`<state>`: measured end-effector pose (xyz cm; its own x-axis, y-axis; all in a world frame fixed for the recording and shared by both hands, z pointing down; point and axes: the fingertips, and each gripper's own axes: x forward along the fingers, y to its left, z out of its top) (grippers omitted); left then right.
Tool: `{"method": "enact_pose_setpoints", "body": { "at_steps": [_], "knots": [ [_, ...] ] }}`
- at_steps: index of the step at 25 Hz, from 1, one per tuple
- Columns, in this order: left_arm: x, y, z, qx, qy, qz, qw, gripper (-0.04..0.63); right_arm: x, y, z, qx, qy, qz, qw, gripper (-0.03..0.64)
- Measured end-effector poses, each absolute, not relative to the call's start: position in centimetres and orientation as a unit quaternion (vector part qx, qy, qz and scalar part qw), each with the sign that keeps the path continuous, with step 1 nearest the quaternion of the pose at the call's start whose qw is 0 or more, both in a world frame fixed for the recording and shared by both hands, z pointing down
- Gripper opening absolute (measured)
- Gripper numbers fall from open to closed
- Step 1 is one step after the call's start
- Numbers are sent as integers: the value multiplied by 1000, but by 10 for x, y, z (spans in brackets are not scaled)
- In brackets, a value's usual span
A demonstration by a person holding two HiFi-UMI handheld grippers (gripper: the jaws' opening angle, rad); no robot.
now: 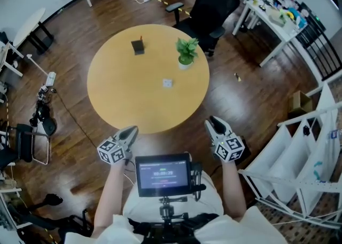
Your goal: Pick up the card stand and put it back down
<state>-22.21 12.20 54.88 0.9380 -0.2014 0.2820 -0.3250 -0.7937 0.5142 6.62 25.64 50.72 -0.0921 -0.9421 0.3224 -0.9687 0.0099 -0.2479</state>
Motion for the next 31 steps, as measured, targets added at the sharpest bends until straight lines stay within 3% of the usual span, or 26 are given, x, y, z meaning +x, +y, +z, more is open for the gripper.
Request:
{"method": "enact_pose_setpoints", "body": {
  "at_steps": [31],
  "knots": [
    [-188,103,539,945,-96,117,290,0,134,288,434,752,-648,117,-37,103]
  ]
}}
